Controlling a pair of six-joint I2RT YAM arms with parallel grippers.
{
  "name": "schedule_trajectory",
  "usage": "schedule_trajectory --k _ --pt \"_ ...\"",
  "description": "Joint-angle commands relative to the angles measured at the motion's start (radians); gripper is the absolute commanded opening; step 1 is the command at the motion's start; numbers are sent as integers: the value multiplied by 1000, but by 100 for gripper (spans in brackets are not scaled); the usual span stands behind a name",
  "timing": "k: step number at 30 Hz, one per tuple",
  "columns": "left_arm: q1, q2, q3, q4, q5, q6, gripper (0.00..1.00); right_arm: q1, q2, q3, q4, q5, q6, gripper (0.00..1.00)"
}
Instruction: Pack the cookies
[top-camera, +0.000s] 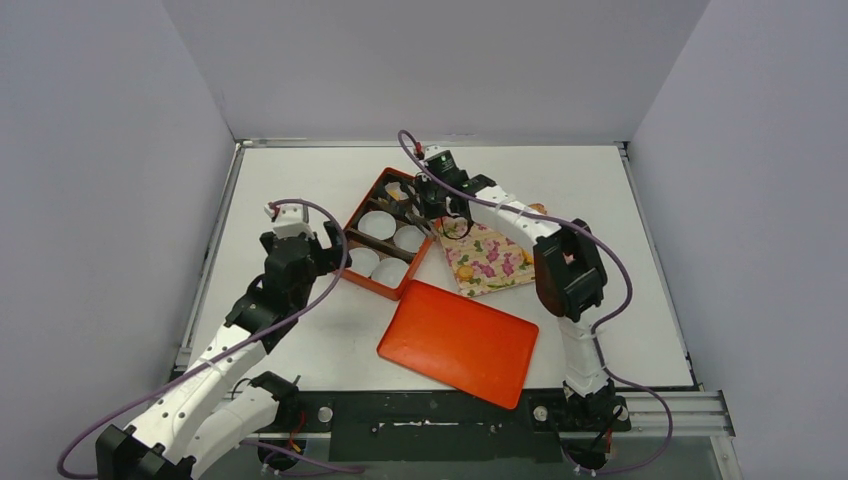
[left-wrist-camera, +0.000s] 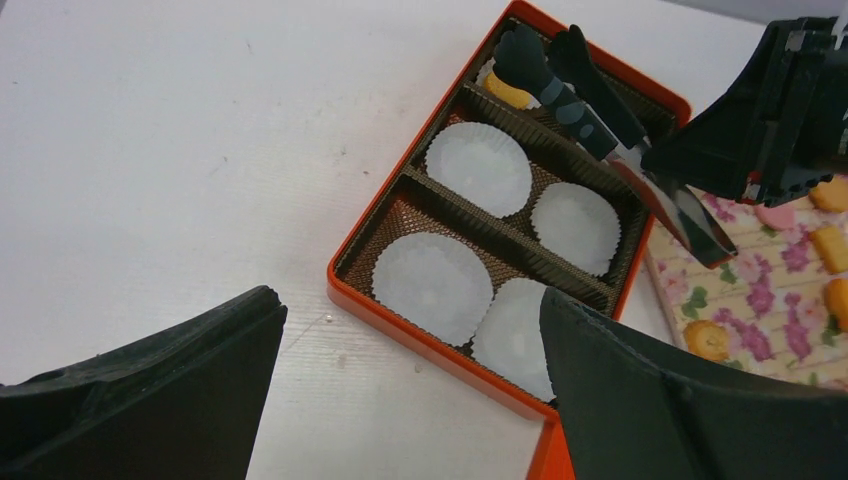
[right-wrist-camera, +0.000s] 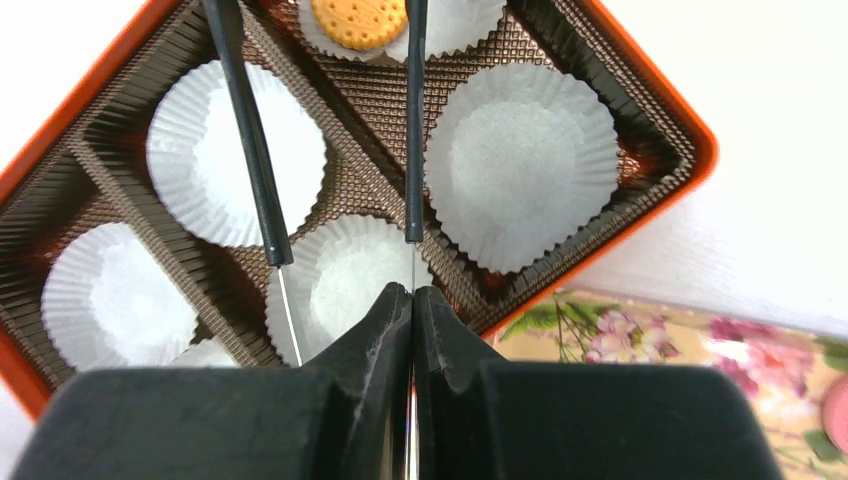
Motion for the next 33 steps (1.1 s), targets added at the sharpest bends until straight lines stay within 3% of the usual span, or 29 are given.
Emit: schedule_trajectory --k 1,7,13,19,26,33 --pt "0 16 114 -26 52 -175 97 18 -179 -37 56 51 -20 0" --pt "4 55 164 -24 149 -369 97 38 -306 -129 78 83 -11 0" --pt "8 101 166 87 254 -527 95 84 -455 -248 113 113 29 0" --pt "8 158 155 258 322 -632 93 152 -558 -347 143 187 74 0" --pt "10 252 155 345 335 -718 90 221 -619 -401 162 225 105 0" --pt "11 314 135 421 335 -797 76 271 -662 -430 158 266 111 0"
